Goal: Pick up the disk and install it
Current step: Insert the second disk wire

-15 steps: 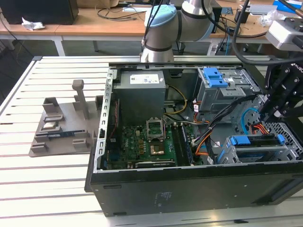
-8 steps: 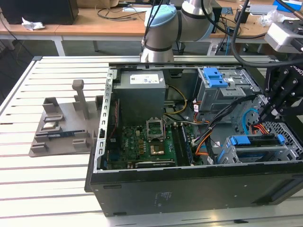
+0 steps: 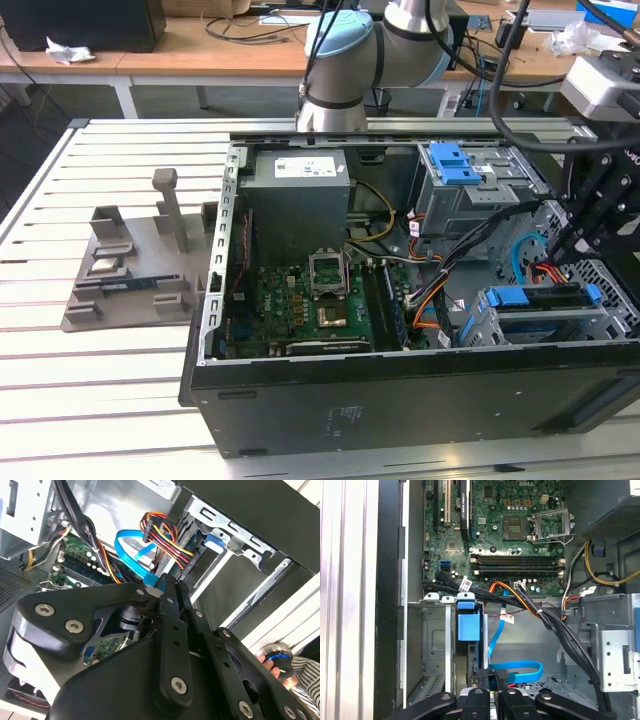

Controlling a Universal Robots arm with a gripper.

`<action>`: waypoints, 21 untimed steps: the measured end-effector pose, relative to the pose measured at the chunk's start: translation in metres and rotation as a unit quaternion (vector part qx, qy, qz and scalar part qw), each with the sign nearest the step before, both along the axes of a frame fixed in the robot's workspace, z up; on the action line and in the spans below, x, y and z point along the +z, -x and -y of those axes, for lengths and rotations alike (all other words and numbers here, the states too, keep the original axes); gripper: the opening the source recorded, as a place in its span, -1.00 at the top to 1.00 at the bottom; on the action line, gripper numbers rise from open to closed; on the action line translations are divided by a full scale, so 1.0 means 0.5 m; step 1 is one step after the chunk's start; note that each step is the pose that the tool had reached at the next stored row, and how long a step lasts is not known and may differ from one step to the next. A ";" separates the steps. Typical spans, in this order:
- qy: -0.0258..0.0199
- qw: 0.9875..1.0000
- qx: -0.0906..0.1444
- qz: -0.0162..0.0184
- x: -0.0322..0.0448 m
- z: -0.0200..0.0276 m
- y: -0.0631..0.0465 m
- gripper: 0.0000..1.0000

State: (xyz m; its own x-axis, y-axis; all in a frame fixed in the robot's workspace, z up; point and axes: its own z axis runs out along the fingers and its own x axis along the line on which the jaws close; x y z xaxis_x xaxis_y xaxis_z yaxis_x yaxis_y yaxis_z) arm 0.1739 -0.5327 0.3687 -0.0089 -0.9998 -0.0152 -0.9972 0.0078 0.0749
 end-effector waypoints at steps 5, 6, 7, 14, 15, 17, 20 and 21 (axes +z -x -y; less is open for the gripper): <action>0.000 1.000 0.002 0.000 -0.018 0.0212 0.003 0.68; 0.000 1.000 0.007 0.000 -0.026 0.0238 0.003 0.68; 0.000 1.000 0.017 0.000 -0.029 0.0239 0.003 0.68; 0.000 1.000 0.027 0.000 -0.036 0.0195 0.003 0.68; 0.000 1.000 0.027 0.000 -0.037 0.0188 0.003 0.68; 0.000 1.000 0.027 0.000 -0.039 0.0185 0.003 0.68; 0.001 1.000 0.027 0.000 -0.042 0.0185 0.003 0.68; 0.001 1.000 0.027 0.000 -0.042 0.0185 0.003 0.68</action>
State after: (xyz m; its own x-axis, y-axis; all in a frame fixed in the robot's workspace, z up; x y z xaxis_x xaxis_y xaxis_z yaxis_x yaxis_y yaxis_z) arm 0.1725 -0.5419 0.3477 0.0448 -0.9989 -0.0131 -0.9961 -0.0457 0.0757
